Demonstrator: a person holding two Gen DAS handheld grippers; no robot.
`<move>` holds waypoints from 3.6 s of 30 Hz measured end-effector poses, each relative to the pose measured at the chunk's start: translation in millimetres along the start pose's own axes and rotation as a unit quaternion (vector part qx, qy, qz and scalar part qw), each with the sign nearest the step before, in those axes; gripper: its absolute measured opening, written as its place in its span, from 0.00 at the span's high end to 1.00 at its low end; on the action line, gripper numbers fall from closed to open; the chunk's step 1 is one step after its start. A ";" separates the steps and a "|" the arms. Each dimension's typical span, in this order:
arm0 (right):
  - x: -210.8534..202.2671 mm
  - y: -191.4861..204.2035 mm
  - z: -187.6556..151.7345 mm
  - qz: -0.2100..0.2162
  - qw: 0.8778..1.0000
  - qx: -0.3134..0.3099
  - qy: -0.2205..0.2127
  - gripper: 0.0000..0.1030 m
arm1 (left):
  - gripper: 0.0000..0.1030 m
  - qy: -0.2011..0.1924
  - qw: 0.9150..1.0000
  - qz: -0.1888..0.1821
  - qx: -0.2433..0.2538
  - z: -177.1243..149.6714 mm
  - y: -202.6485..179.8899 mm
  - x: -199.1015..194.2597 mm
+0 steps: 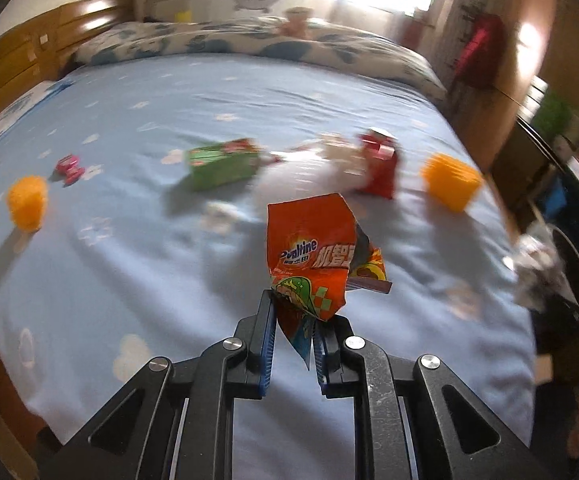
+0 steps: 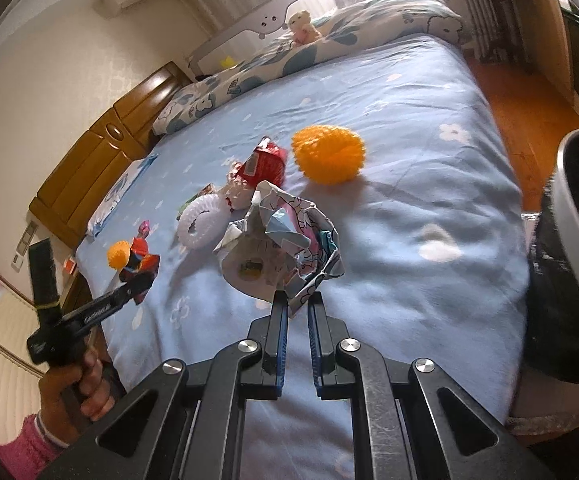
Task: Collect trash
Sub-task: 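Carry the foil wrapper and Ovaltine packet over the bin with both tools, then open both tools to drop the wrappers into the bin, then move both open tools back over the remaining trash on the bed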
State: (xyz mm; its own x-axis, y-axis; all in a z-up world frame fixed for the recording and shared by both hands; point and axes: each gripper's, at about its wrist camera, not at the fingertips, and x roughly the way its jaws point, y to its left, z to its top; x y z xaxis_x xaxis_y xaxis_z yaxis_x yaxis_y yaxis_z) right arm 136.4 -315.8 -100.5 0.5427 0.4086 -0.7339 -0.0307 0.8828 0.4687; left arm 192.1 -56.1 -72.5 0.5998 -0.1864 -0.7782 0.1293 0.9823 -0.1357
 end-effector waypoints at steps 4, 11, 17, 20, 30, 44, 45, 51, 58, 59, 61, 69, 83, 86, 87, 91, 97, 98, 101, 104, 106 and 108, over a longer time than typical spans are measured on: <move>-20.4 -14.1 -2.4 -0.013 1.000 0.012 -0.014 0.91 | 0.85 0.004 0.999 -0.032 0.042 1.6 -41.5 -3.9; -59.3 -48.9 -4.1 -0.043 0.998 0.036 -0.040 0.91 | 0.85 0.011 0.992 -0.080 0.097 11.5 -99.4 -6.7; -92.5 -80.2 -7.7 -0.075 0.994 0.057 -0.062 0.91 | 0.85 0.015 0.983 -0.115 0.146 15.7 -148.6 -7.8; -108.2 -97.6 -10.8 -0.092 0.991 0.072 -0.071 0.91 | 0.85 0.016 0.978 -0.127 0.167 18.1 -168.5 -2.5; -140.9 -133.9 -16.1 -0.126 0.982 0.103 -0.093 0.91 | 0.85 0.025 0.966 -0.149 0.208 27.5 -218.3 21.0; -152.0 -162.4 -9.8 -0.146 0.977 0.119 -0.098 0.90 | 0.85 0.029 0.957 -0.161 0.240 34.5 -273.4 38.2; -152.0 -163.2 -8.7 -0.148 0.977 0.119 -0.097 0.90 | 0.85 0.030 0.956 -0.162 0.242 35.9 -279.1 40.3; -151.9 -172.3 2.5 -0.159 0.976 0.120 -0.093 0.90 | 0.84 0.037 0.951 -0.169 0.257 44.2 -307.3 58.1; -147.8 -185.0 12.3 -0.168 0.975 0.122 -0.082 0.90 | 0.84 0.048 0.944 -0.176 0.274 53.1 -336.9 81.9; -146.5 -187.4 13.2 -0.169 0.975 0.124 -0.080 0.90 | 0.83 0.049 0.944 -0.175 0.274 54.1 -340.4 84.7; -144.5 -191.6 15.1 -0.170 0.974 0.127 -0.075 0.90 | 0.82 0.056 0.943 -0.176 0.275 54.8 -346.3 91.9; -136.9 -200.4 19.5 -0.179 0.973 0.130 -0.058 0.85 | 0.72 0.073 0.942 -0.177 0.276 54.4 -356.4 110.1; -145.2 -184.8 13.3 -0.167 0.973 0.133 -0.091 0.51 | 0.37 0.046 0.956 -0.184 0.225 41.0 -305.3 90.1; -143.0 -170.3 14.7 -0.157 0.975 0.123 -0.101 0.39 | 0.37 0.041 0.961 -0.177 0.210 38.5 -286.0 81.9; -140.9 -164.1 16.2 -0.153 0.976 0.118 -0.103 0.38 | 0.37 0.039 0.963 -0.171 0.204 37.8 -277.1 79.0; -130.2 -140.6 20.8 -0.131 0.981 0.096 -0.106 0.29 | 0.37 0.032 0.971 -0.156 0.176 36.8 -244.6 68.9; -103.1 -105.6 23.6 -0.106 0.988 0.068 -0.092 0.27 | 0.37 0.021 0.980 -0.133 0.148 29.3 -207.3 46.9; -97.9 -100.7 24.4 -0.101 0.989 0.065 -0.088 0.27 | 0.37 0.018 0.981 -0.127 0.145 27.3 -200.7 42.9; -81.7 -86.0 26.7 -0.089 0.992 0.054 -0.076 0.23 | 0.36 0.014 0.985 -0.112 0.133 20.5 -181.7 32.4; -66.1 -70.4 28.7 -0.078 0.994 0.040 -0.066 0.22 | 0.36 0.013 0.988 -0.099 0.117 13.8 -163.4 24.2; -56.7 -62.0 30.2 -0.071 0.995 0.033 -0.060 0.21 | 0.36 0.013 0.991 -0.089 0.103 5.8 -150.4 18.0; -48.5 -54.6 30.9 -0.065 0.996 0.026 -0.055 0.21 | 0.36 0.015 0.992 -0.082 0.091 2.1 -136.6 13.4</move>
State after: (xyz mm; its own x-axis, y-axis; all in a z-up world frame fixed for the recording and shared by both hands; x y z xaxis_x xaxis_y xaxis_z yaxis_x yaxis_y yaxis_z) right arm 137.7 -391.0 -75.3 0.6286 0.2601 -0.7330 0.0887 0.9123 0.3998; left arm 184.1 -192.9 -63.1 0.5355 -0.3412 -0.7725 0.3660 0.9182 -0.1518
